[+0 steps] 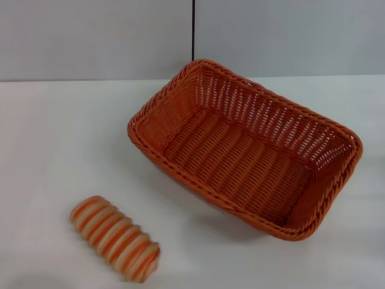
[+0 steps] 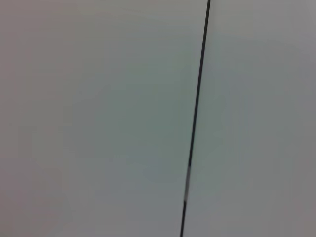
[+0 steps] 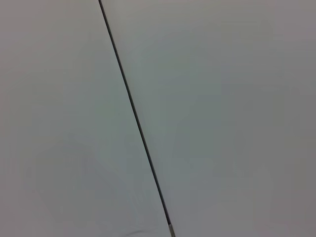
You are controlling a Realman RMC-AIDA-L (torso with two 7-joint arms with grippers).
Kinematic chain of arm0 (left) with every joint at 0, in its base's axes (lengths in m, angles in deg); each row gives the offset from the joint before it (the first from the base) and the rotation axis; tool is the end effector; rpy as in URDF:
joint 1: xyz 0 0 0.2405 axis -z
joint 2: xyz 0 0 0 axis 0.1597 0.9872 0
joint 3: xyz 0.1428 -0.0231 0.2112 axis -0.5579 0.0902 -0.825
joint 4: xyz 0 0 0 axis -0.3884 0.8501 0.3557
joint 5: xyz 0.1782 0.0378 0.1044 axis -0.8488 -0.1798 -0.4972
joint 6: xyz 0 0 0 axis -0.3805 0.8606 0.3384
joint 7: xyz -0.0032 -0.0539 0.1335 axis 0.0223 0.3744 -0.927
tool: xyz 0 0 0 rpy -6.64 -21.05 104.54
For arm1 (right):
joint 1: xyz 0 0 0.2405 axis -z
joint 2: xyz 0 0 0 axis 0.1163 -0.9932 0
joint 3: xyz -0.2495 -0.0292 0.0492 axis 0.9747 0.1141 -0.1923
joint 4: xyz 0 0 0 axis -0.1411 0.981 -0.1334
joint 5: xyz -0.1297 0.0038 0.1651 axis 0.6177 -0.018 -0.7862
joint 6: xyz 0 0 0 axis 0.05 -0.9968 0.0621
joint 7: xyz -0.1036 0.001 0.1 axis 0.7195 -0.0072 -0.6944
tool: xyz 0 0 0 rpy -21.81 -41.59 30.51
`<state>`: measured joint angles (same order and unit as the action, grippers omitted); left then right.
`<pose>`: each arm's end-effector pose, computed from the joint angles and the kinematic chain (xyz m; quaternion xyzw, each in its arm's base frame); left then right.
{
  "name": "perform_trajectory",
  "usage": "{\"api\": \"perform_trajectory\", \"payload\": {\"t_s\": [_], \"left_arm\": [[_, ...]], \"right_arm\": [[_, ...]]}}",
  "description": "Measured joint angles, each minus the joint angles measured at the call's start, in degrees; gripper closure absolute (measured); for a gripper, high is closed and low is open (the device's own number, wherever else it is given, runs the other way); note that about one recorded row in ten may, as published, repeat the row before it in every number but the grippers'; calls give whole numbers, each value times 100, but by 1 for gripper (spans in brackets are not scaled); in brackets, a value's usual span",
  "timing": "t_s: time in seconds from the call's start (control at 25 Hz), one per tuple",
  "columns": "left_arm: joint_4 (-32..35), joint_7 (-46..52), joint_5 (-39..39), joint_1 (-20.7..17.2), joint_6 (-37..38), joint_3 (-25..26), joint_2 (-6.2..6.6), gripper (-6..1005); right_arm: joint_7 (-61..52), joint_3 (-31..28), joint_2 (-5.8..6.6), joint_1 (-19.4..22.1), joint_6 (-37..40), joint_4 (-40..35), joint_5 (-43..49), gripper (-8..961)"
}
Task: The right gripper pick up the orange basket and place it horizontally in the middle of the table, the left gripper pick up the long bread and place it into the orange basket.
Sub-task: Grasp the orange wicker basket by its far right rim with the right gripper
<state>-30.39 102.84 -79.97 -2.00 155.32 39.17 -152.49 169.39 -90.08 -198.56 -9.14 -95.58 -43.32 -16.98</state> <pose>-0.4087 0.1937 0.0412 -0.5857 -0.2849 -0.3234 0.6865 0.3842 0.2431 0.0429 -0.5437 0.2958 0.4086 0.6708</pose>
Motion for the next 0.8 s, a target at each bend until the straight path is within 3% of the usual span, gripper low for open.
{"api": "perform_trajectory", "payload": {"t_s": [0.24, 0.8], "left_arm": [[74, -57, -14, 68, -358, -164, -2, 199], [214, 91, -2, 21, -394, -173, 5, 199]], "right_arm": [[-11, 32, -7, 158, -56, -66, 34, 383], [-238, 266, 29, 475, -189, -89, 60, 384]]}}
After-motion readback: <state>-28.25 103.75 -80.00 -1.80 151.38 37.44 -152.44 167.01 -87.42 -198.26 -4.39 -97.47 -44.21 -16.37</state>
